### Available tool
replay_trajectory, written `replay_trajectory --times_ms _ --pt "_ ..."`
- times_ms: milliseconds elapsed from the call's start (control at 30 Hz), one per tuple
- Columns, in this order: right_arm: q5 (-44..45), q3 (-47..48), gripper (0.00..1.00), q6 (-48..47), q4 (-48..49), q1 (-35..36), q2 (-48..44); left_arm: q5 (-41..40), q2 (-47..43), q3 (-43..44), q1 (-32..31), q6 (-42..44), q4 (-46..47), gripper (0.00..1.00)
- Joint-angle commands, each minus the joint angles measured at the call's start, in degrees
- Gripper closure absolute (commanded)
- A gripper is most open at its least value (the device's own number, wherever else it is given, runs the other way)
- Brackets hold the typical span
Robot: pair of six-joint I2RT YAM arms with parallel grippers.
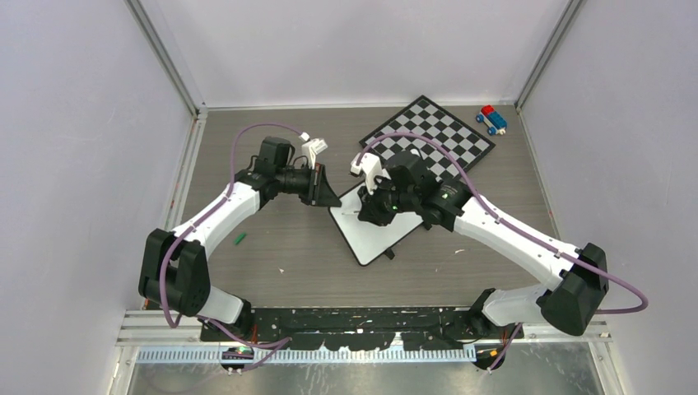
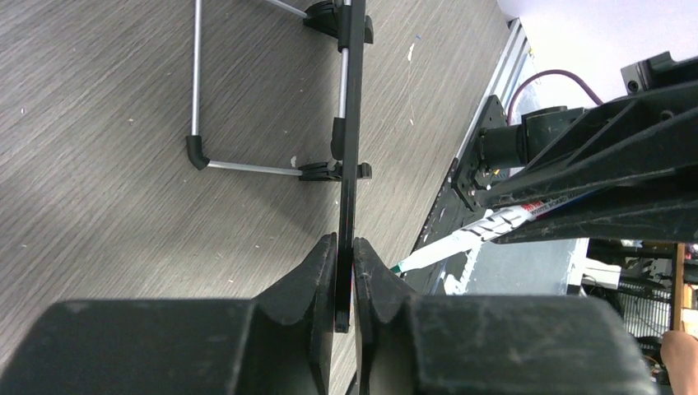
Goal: Write a sentence on the whiteboard
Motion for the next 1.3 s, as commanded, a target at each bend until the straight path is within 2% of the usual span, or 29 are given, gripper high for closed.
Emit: replay_trajectory --times_ms 0,67,200,333,367,833,1267 --pt "2.0 1.2 1.00 -0.8 2.7 0.8 0.1 -0.6 -0.4 2.1 -0.1 1.0 0.1 0.83" --pt "2.0 1.3 1.00 -0.7 2.8 0.8 0.1 -1.0 -0.7 2.2 -0.1 1.0 -0.1 0.78" --pt "2.1 1.7 1.00 -0.7 2.7 1.0 0.5 -1.3 -1.0 2.6 -0.1 0.6 -0.1 0.77" --pt "2.4 1.9 1.00 -0.9 2.7 1.2 1.0 0.2 -0.5 2.6 -0.1 -0.1 0.7 0.98" --pt "2.4 1.9 1.00 -1.0 2.7 1.2 1.0 0.4 -0.5 2.7 -0.1 -0.1 0.7 1.00" --pt "3.8 3.0 1.00 -1.3 3.5 2.7 2.6 1.1 0.5 2.7 -0.1 0.1 1.0 1.00" --pt "12.9 2.6 1.00 -2.1 4.4 1.7 1.8 1.2 0.8 2.5 -0.1 0.1 1.1 1.00"
